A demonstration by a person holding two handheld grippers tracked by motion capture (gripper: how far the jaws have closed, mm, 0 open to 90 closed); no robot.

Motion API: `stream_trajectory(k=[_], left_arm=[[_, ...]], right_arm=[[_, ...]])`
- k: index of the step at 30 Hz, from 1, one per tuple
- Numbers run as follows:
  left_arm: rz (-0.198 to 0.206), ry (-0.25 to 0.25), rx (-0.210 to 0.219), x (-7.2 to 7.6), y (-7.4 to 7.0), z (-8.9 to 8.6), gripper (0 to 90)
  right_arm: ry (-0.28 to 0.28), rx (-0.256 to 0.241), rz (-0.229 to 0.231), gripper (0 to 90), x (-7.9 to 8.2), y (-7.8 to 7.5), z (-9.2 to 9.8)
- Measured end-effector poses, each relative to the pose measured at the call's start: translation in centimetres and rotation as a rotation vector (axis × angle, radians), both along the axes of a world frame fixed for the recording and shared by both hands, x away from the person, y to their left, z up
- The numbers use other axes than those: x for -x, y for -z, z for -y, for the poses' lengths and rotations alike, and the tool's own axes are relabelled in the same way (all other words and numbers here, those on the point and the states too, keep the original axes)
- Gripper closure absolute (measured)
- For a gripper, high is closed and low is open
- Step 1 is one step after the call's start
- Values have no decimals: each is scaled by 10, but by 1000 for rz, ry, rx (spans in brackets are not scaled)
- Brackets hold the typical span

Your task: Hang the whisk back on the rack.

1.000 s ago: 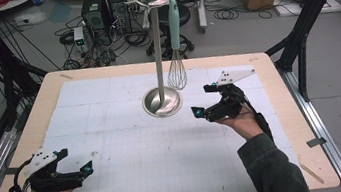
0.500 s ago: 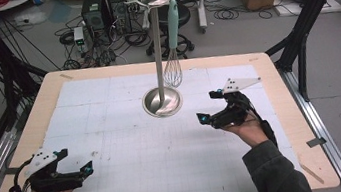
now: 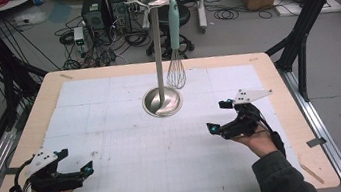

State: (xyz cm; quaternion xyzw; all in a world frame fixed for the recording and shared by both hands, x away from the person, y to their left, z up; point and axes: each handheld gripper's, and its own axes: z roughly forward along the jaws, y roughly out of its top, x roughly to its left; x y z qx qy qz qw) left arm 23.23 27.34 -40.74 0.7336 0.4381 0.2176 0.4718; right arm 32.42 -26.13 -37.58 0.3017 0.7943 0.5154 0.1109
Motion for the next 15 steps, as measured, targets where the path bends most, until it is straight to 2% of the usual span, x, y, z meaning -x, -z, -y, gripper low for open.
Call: stream_trajectory(k=[15], left_arm=[[-5, 8, -3, 0, 1, 2, 17]], right_arm=[[12, -11, -7, 4, 22, 16, 15]])
